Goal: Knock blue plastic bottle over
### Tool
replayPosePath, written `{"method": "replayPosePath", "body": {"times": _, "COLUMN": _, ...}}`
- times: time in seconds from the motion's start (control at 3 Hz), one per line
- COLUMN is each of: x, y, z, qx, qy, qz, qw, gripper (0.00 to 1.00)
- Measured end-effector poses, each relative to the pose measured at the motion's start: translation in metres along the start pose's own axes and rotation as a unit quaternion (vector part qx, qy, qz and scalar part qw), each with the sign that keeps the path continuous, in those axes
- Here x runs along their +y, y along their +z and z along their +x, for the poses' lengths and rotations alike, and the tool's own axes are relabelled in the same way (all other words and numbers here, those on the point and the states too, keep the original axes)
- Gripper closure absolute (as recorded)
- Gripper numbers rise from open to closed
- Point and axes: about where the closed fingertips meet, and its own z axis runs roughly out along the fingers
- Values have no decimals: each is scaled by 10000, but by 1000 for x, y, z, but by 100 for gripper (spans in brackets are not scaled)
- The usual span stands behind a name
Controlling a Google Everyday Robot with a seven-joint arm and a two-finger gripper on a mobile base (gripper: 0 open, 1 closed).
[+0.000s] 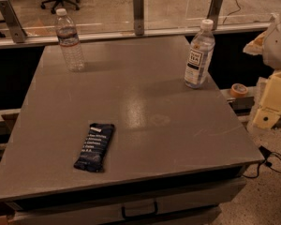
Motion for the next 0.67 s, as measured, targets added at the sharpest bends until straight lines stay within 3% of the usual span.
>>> {"method": "replayPosePath", "body": {"times": 0.33, "x": -1, "y": -1, "z": 0, "qx": -19, "qy": 4, "qz": 33, "qw": 10000, "gripper": 0}}
{"method": "replayPosePath", "body": {"times": 0.67, "x": -29, "y": 14, "z": 15, "qx": -232, "qy": 207, "qz": 115, "qw": 9994, "gripper": 0}}
